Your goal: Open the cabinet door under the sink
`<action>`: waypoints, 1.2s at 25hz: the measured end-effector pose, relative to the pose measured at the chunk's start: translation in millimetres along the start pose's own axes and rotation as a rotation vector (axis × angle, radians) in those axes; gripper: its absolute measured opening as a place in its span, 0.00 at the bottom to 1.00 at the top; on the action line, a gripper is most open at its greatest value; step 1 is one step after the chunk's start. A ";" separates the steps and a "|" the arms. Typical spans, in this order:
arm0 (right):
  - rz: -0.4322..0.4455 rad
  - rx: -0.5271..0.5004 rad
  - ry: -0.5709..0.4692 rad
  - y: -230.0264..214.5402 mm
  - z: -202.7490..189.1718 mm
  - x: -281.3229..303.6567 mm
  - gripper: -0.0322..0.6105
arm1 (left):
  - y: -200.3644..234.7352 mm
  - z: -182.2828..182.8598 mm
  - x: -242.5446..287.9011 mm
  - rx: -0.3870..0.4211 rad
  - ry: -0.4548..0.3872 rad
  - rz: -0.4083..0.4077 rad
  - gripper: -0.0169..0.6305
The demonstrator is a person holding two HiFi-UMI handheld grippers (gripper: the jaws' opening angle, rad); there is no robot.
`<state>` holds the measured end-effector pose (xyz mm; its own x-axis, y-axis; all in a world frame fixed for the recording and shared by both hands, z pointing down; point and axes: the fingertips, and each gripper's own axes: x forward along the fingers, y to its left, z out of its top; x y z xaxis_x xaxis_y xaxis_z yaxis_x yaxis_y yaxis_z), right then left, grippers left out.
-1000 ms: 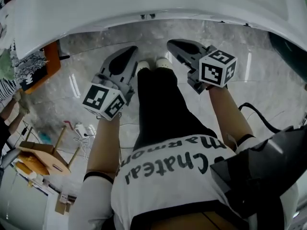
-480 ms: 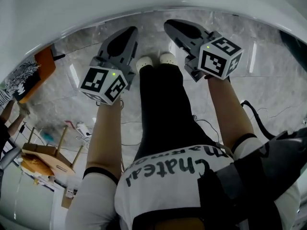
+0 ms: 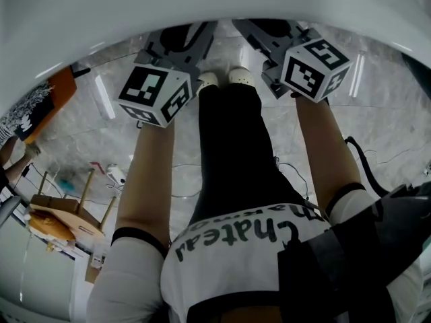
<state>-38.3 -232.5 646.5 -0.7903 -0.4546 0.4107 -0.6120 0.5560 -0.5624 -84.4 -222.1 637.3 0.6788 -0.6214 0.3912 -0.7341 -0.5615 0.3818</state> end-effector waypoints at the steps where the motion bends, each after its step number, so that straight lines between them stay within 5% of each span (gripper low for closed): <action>1: 0.000 -0.012 0.000 -0.1 1.6 1.4 0.20 | -0.4 0.1 3.2 0.021 0.012 -0.009 0.23; 8: 0.017 -0.217 0.012 9.8 8.4 1.3 0.18 | -6.6 5.5 15.8 0.149 0.046 -0.056 0.26; 16: 0.033 -0.341 0.009 13.5 19.2 4.1 0.15 | -15.0 9.8 20.0 0.342 0.088 -0.133 0.19; 25: 0.029 -0.530 0.097 19.8 14.2 10.1 0.12 | -8.4 9.9 20.6 0.370 0.119 -0.122 0.07; 30: 0.011 -0.537 0.143 22.4 12.8 11.2 0.11 | -10.4 7.4 16.8 0.386 0.136 -0.130 0.07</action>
<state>-60.6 -234.0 629.3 -0.7698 -0.3681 0.5214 -0.5018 0.8539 -0.1379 -65.5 -230.7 633.7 0.7437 -0.4686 0.4768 -0.5771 -0.8100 0.1040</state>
